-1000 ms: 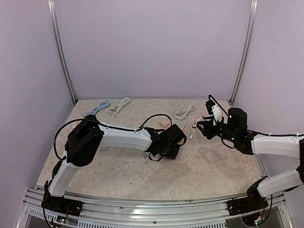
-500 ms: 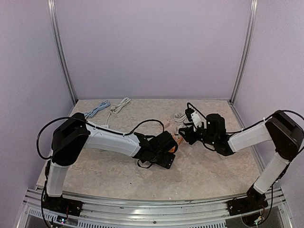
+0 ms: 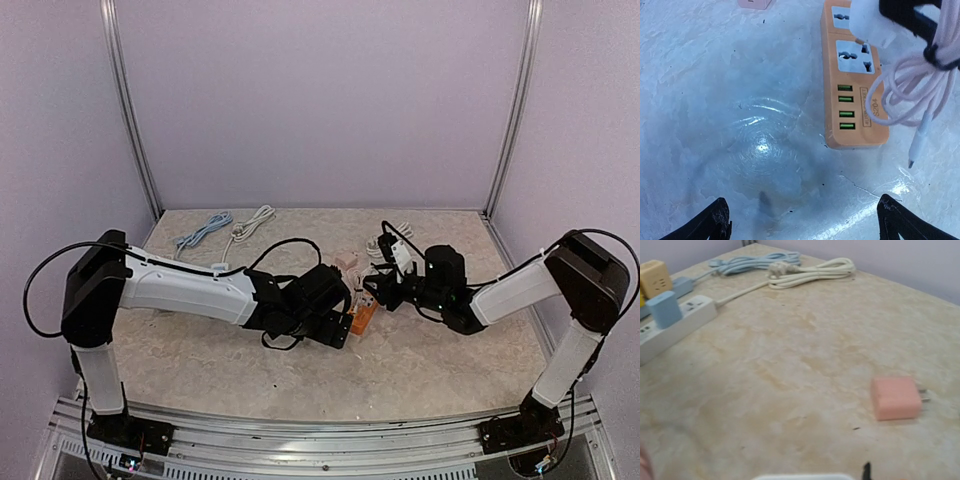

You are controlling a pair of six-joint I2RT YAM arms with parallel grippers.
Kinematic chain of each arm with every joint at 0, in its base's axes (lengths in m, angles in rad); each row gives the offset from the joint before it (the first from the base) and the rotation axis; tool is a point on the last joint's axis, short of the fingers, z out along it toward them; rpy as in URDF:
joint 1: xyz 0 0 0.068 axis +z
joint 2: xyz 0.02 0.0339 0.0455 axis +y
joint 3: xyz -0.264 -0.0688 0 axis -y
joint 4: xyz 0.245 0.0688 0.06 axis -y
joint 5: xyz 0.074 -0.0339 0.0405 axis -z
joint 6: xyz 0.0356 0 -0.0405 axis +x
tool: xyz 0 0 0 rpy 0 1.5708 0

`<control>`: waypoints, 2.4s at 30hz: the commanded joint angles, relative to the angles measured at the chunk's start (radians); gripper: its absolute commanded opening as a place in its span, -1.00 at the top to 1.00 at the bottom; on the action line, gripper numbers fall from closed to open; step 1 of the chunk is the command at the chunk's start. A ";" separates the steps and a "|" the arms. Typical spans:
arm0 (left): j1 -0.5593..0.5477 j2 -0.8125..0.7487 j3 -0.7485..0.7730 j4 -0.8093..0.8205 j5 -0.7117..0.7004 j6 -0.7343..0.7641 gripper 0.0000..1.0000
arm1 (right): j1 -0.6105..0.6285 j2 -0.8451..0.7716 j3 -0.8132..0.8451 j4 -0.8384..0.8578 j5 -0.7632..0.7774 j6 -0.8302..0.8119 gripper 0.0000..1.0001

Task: Insert the plug
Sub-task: Move the socket to the center of the board, then insert the plug into the socket slot.

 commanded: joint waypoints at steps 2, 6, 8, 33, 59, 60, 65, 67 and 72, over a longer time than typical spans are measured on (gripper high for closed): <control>-0.005 -0.064 -0.022 0.000 -0.039 -0.011 -0.98 | 0.023 0.016 -0.038 0.033 -0.017 0.006 1.00; -0.004 -0.089 -0.030 -0.004 -0.047 -0.009 -0.98 | 0.023 -0.003 -0.057 0.007 -0.009 -0.020 1.00; -0.004 -0.098 -0.032 -0.005 -0.051 -0.009 -0.98 | 0.022 -0.014 -0.057 -0.025 -0.007 -0.031 1.00; -0.004 -0.130 -0.041 -0.008 -0.060 -0.028 -0.98 | -0.021 -0.017 0.022 -0.197 -0.035 -0.233 1.00; -0.003 -0.129 -0.059 0.010 -0.060 -0.044 -0.98 | -0.057 -0.009 0.036 -0.299 -0.182 -0.232 1.00; -0.003 -0.127 -0.056 0.010 -0.058 -0.043 -0.98 | -0.056 -0.018 0.036 -0.308 -0.179 -0.239 1.00; -0.003 -0.123 -0.047 0.013 -0.056 -0.042 -0.98 | -0.068 -0.033 0.039 -0.330 -0.177 -0.254 1.00; -0.003 -0.125 -0.047 0.016 -0.053 -0.043 -0.98 | -0.071 -0.022 0.046 -0.331 -0.176 -0.258 1.00; -0.003 -0.131 -0.056 0.012 -0.051 -0.049 -0.98 | -0.087 0.015 0.071 -0.331 -0.172 -0.257 1.00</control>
